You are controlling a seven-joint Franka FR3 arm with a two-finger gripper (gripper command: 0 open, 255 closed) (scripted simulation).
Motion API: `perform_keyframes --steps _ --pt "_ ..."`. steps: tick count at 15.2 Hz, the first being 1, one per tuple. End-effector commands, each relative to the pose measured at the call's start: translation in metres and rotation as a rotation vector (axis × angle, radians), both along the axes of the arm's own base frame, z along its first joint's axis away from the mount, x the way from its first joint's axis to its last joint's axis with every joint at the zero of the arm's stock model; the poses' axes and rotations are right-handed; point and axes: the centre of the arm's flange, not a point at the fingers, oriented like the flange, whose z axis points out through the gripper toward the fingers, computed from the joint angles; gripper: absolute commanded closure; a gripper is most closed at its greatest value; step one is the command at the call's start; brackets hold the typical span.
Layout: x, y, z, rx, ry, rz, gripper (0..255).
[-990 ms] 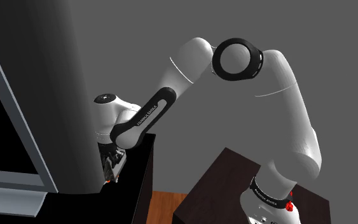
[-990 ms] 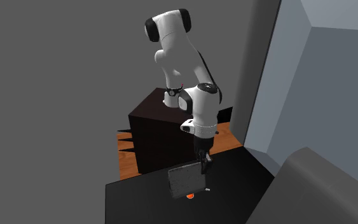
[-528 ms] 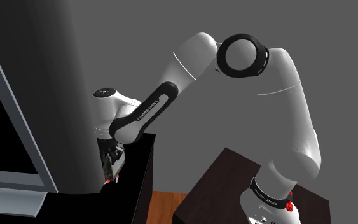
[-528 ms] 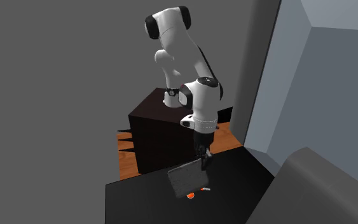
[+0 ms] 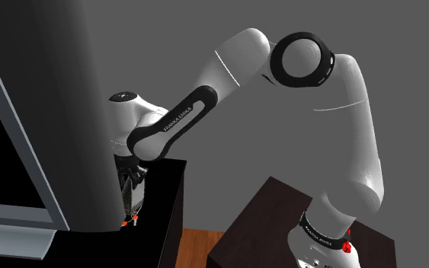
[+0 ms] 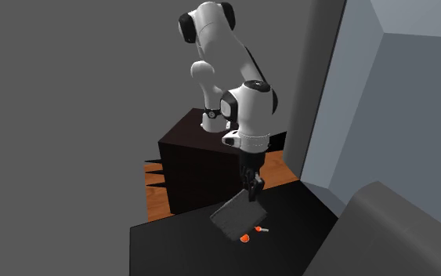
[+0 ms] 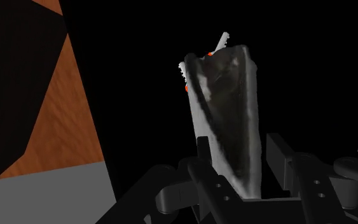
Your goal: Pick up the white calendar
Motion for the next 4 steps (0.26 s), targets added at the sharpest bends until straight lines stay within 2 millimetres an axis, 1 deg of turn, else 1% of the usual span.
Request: perform_keyframes --steps 1,2,4 --pt "-0.0007 0.0008 0.0128 0.0 -0.001 0.0 255" --pt "-0.0007 0.0008 0.0181 0.0 -0.001 0.0 255" --pt "-0.0008 0.0008 0.0189 0.0 -0.001 0.0 255"
